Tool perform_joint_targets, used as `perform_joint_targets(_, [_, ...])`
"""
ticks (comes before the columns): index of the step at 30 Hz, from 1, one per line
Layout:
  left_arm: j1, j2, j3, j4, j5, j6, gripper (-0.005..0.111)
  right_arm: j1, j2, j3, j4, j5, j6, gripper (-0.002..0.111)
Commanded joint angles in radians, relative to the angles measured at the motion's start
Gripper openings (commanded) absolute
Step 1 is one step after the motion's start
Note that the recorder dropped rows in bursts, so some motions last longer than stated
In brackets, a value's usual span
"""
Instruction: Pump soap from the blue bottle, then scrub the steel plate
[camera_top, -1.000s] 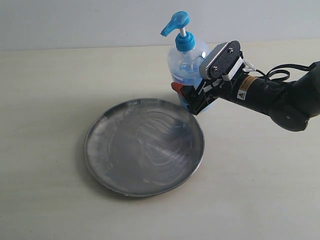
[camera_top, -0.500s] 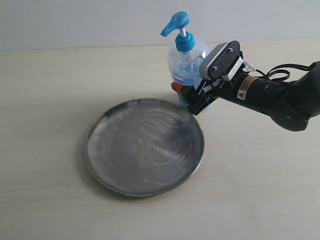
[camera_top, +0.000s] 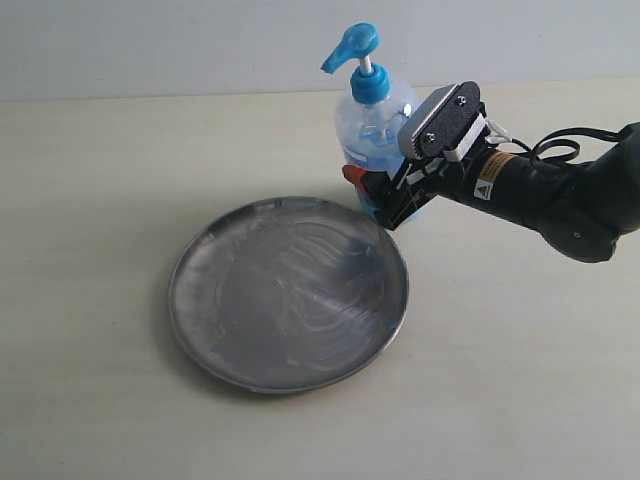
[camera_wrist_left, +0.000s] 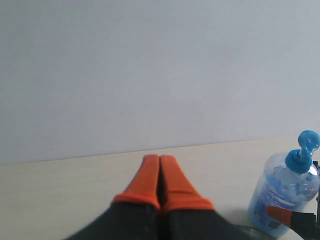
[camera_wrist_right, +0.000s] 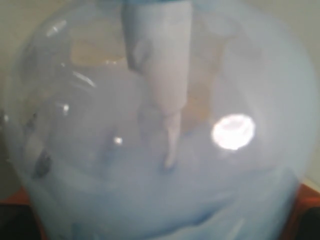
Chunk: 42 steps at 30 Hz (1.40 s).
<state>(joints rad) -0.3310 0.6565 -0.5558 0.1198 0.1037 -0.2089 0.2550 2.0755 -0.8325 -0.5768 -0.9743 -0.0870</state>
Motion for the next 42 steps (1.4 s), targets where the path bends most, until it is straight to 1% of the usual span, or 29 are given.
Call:
perform_joint_targets(1, [-0.009,0.006,-0.008,-0.003,-0.012,-0.004,0.000,0.001,-0.017,-0.012,-0.006,-0.062,0.003,0.000])
perform_joint_targets(13, [-0.009,0.006,-0.008,-0.003,-0.021,-0.004,0.000,0.001,-0.017,-0.012,-0.006,-0.060,0.008,0.000])
perform_joint_targets(18, [-0.009,0.008,-0.008,-0.003,0.016,-0.001,0.000,0.001,-0.017,-0.012,-0.006,-0.060,0.008,0.000])
perform_joint_targets(23, [-0.009,0.054,-0.008,-0.003,0.132,0.001,0.000,0.001,-0.017,-0.012,-0.006,-0.056,0.008,0.000])
perform_joint_targets(30, [-0.009,0.138,-0.014,-0.003,0.202,0.021,0.000,0.001,-0.017,-0.012,-0.006,-0.044,0.008,0.000])
perform_joint_targets(37, [-0.009,0.266,-0.112,-0.008,0.377,0.023,0.000,0.001,-0.017,-0.012,-0.006,-0.044,0.008,0.000])
perform_joint_targets(42, [-0.009,0.336,-0.187,-0.097,0.436,0.102,0.000,0.001,-0.017,-0.012,-0.006,-0.044,0.008,0.000])
